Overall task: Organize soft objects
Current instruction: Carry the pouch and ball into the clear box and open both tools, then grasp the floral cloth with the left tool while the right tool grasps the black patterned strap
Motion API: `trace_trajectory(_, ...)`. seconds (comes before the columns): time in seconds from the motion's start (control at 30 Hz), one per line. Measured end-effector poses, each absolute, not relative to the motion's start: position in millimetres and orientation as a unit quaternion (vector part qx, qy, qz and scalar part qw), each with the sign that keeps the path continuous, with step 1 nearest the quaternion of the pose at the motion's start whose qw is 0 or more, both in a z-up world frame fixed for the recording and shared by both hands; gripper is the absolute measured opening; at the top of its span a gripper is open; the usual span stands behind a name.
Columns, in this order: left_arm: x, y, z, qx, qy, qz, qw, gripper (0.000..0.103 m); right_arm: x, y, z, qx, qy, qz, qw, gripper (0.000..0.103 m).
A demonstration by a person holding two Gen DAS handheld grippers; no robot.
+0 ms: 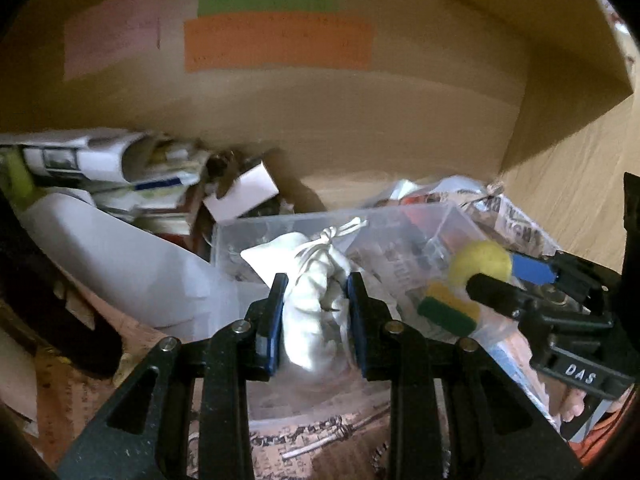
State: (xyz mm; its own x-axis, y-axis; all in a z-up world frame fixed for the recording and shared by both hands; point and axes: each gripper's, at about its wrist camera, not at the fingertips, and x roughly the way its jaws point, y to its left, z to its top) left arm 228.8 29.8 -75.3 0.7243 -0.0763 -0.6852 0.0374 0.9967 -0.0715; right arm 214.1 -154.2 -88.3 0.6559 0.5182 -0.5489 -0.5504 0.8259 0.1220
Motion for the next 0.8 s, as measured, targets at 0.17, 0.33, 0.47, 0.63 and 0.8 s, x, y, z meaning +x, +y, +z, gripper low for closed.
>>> trace_trajectory(0.17, 245, 24, -96, -0.016, 0.394, -0.031, 0.918, 0.028, 225, -144, -105, -0.038, 0.323, 0.297, 0.898, 0.042)
trace_trajectory(0.33, 251, 24, -111, -0.016, 0.412, -0.03, 0.91, 0.028, 227, -135, -114, -0.054, 0.338, 0.301, 0.89, 0.042)
trace_trajectory(0.47, 253, 24, -118, -0.017, 0.419, -0.025, 0.907, 0.033, 225, -132, -116, -0.063, 0.334, 0.299, 0.892, 0.042)
trace_trajectory(0.63, 243, 25, -113, -0.014, 0.414, -0.022, 0.91, 0.047, 224, -130, -115, -0.073, 0.331, 0.297, 0.893, 0.046)
trace_trajectory(0.8, 228, 27, -97, -0.013, 0.391, -0.017, 0.92, 0.059, 219, -134, -106, -0.071, 0.317, 0.295, 0.898, 0.062)
